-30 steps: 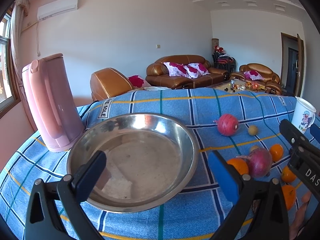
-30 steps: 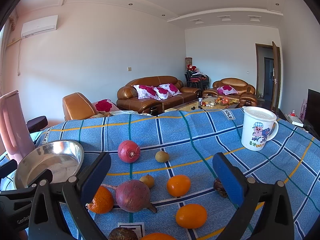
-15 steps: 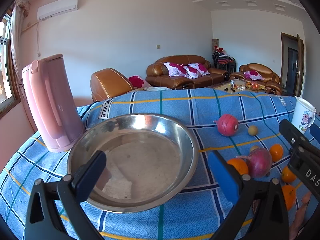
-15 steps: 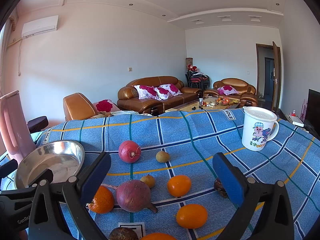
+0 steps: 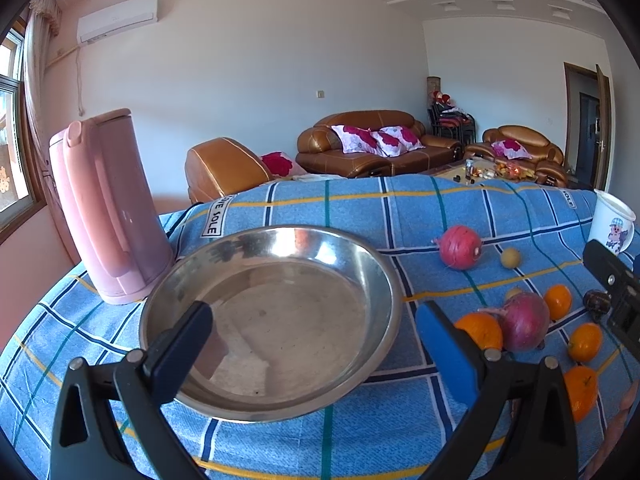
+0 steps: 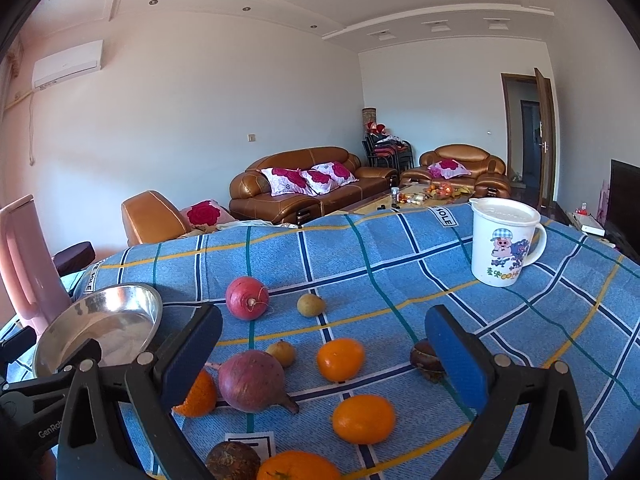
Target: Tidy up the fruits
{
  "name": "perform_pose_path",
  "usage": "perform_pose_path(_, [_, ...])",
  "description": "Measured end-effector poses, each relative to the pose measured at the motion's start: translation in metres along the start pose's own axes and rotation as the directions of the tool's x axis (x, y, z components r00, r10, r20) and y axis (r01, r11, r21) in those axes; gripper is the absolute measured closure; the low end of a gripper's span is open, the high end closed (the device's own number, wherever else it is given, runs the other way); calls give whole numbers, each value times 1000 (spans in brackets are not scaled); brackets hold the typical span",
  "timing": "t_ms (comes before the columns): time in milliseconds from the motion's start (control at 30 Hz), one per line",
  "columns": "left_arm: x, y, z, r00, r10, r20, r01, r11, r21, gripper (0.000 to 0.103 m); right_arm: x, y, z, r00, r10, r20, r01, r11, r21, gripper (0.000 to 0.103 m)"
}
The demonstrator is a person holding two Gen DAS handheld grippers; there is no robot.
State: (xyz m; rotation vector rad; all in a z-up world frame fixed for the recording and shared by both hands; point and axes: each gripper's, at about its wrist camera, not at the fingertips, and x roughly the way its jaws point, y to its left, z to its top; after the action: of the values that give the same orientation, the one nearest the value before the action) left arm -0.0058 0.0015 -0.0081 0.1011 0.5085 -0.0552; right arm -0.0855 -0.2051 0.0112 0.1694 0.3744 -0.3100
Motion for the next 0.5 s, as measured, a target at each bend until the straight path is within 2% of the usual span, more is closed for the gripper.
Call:
perform_pose_path(167, [-4,-2,-4,999,-29,-27,30,1000,10,0,-15,-33,-2,998,33,-58,-28,997,77,8])
perform_pose_path(333, [-19,1,-13,996,-71,-53,72,997,6,0,-35,-62,-4,992,48,-118,-41,997,61,9])
perform_pose_path(433, [-29,0,-19,995,-84,-57,85,996,16,0,-38,-70,-11,975,111,-194,-100,993,66,15])
perform_pose_path(500, [-34,-2,-22,994,-87,-66,89,996,29,0,-36,-64,-20,954,163,-253,-153,987,57,16])
